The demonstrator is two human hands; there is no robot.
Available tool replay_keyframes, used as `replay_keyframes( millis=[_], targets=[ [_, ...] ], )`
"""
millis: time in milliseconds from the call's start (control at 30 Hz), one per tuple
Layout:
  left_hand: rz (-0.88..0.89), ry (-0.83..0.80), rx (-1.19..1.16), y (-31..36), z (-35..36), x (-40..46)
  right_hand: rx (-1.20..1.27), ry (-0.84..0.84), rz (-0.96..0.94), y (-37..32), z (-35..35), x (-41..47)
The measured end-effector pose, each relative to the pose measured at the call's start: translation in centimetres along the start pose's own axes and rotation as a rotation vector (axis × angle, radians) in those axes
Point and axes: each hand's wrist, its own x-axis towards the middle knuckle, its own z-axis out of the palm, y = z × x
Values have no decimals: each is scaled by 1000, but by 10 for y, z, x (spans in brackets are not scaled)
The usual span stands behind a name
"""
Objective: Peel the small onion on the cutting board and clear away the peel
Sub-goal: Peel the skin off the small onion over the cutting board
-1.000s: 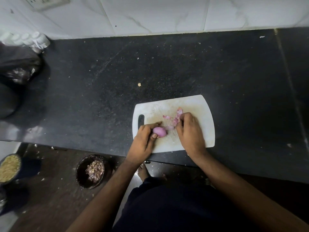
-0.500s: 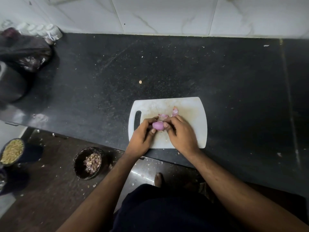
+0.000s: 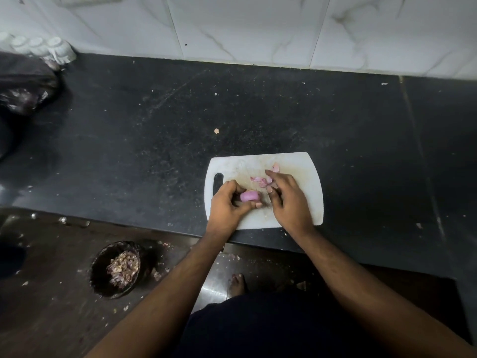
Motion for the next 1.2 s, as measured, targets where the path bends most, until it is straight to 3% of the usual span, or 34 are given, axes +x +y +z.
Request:
replay_keyframes(
  millis=[100,300,767,1200],
  targets=[
    [-23,50,-9,2,0,8,-90,-32,-125,-4,1,-7],
    [-46,64,36,4,-1,12,-157,-84,-178,-7,0,-8],
    [214,-82,124,-3,-14,9,-180,-86,-144,-7,2,-7],
    [231,-83,140,-3,-16,7,-189,-83,-83,-8,4,-5]
  ],
)
